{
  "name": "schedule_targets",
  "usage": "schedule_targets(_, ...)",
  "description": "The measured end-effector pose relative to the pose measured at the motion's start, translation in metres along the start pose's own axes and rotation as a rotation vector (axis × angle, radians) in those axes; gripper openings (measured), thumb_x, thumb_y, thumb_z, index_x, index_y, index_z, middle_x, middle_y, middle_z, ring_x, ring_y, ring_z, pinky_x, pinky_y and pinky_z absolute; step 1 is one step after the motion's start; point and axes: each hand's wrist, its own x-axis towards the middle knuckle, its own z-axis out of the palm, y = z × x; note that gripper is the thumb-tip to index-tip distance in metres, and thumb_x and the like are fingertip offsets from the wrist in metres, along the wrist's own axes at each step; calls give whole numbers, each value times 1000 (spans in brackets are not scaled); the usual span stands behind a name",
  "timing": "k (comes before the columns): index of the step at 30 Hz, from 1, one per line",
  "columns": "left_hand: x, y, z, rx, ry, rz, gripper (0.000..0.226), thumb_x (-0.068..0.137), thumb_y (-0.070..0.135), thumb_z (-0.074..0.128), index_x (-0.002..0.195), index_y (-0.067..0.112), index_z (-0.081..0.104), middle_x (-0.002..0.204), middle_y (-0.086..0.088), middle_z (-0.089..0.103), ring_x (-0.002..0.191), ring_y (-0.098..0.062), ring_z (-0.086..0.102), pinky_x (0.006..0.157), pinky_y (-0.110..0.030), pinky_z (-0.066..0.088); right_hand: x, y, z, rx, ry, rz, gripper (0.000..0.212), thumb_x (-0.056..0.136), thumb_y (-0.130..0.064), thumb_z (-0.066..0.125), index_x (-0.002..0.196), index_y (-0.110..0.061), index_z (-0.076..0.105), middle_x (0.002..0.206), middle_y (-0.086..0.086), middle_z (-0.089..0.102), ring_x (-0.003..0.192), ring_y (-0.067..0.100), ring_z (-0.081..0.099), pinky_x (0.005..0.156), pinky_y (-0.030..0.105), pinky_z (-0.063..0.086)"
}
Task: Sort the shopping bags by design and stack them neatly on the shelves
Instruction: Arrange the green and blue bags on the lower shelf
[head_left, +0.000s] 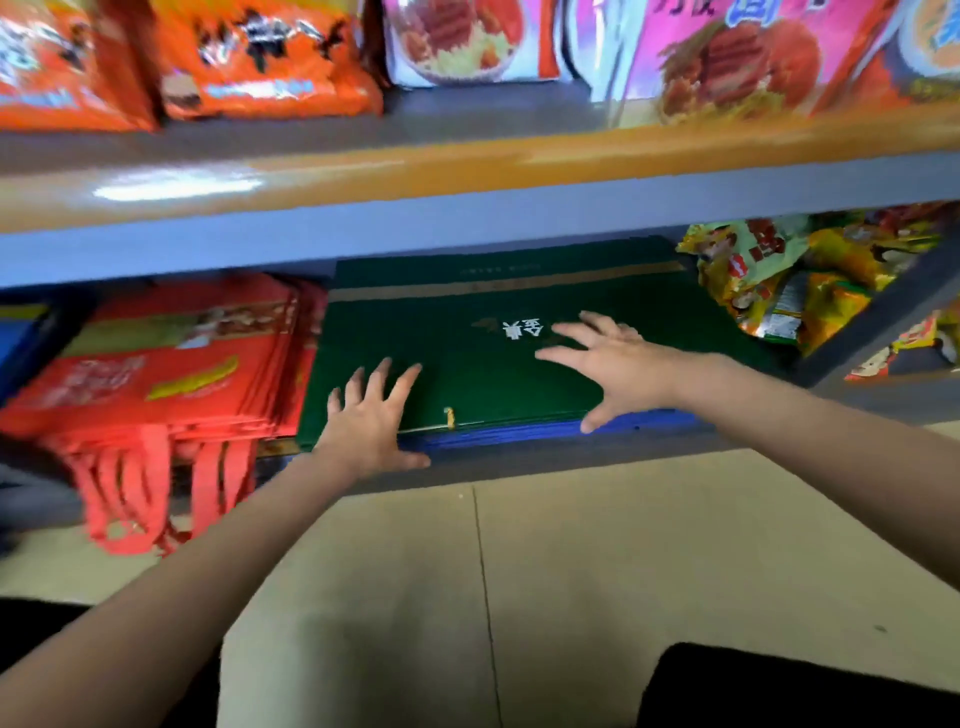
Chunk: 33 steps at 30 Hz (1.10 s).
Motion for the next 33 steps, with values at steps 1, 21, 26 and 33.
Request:
schedule_targets(1, -7, -21, 5, 6, -37, -47, 114, 70, 58, 70, 148, 32, -9, 157, -6, -7, 143, -35, 3, 112, -51, 17, 11, -19, -4, -33, -21, -45, 96, 75, -39, 74, 149, -31, 13, 157, 4, -1, 143, 32, -7, 113, 55, 9)
schedule_targets(21, -3, -97, 27, -427, 36, -183, 67, 73, 14, 75, 128, 0, 40, 115, -23, 61, 105, -38, 57, 82, -37, 44, 95, -95, 21, -110, -76, -73, 112, 72, -40, 77, 149, -33, -4, 157, 6, -7, 144, 29, -7, 114, 55, 0)
schedule_targets(26, -7, -86, 34, -329, 41, -187, 95, 81, 15, 68, 150, 6, 3, 112, -26, 61, 104, -40, 57, 82, -39, 42, 94, -92, 17, -165, -70, -90, 111, 72, -43, 76, 149, -31, -2, 157, 5, -5, 143, 30, -10, 113, 59, -2)
schedule_targets(33, 1, -69, 20, -332, -46, -147, 99, 85, 13, 66, 148, 7, -11, 120, -25, 56, 109, -37, 55, 88, -35, 42, 83, -75, 22, -138, -49, -22, 111, 72, -46, 75, 149, -33, -4, 157, 7, -3, 144, 30, -6, 112, 57, -3)
